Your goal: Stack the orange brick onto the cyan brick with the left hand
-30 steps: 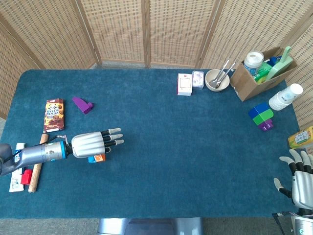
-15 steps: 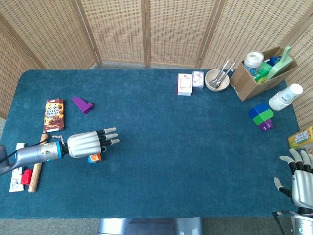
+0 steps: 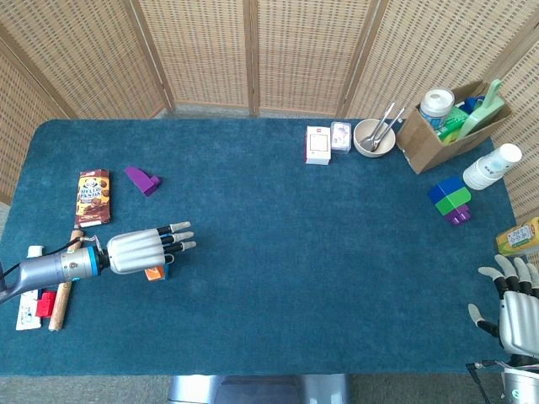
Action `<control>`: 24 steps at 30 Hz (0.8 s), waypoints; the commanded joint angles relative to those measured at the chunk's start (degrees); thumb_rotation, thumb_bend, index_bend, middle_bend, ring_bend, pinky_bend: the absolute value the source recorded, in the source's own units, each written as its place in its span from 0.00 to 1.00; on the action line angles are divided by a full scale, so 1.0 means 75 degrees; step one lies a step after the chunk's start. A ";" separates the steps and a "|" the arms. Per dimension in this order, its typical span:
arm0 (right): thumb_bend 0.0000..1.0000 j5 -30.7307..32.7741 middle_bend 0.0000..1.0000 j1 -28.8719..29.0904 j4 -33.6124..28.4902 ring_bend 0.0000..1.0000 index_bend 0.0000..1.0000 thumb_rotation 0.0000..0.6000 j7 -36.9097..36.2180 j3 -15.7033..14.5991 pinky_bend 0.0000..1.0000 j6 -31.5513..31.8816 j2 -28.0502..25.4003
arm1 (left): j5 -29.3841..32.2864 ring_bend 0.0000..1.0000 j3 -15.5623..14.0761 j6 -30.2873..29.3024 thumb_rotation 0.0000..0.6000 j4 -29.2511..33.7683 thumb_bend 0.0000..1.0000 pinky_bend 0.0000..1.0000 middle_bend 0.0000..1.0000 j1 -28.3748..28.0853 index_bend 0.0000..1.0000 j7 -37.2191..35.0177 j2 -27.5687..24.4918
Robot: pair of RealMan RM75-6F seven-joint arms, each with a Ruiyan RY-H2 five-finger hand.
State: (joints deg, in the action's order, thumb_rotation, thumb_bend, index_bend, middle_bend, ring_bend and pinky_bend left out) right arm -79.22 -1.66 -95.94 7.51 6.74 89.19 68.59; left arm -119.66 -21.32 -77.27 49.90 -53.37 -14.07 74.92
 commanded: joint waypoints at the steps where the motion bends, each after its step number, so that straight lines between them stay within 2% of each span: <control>1: 0.22 0.0006 0.16 -0.0008 0.0008 0.00 0.29 1.00 -0.0014 -0.0002 0.00 0.0012 -0.0002 | -0.0032 0.01 0.0009 0.0034 1.00 -0.0074 0.24 0.00 0.15 0.0010 0.71 0.0030 0.0059; 15: 0.22 0.0062 0.16 -0.0071 0.0004 0.00 0.29 1.00 -0.0072 -0.0001 0.00 0.0082 -0.0075 | -0.0089 0.01 0.0098 0.0048 1.00 -0.0454 0.24 0.00 0.15 -0.0025 0.71 -0.0119 0.0384; 24: 0.22 0.0063 0.16 -0.0051 -0.0016 0.00 0.29 1.00 -0.0022 0.0003 0.00 0.0072 -0.0067 | -0.0053 0.01 0.0119 -0.0055 1.00 -0.0461 0.24 0.00 0.15 0.0026 0.71 -0.0185 0.0339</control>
State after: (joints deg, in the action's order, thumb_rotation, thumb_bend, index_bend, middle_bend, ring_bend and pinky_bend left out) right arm -78.75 -2.04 -96.05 7.35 6.76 89.73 68.10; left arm -120.07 -20.42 -77.67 46.43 -53.18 -15.44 77.48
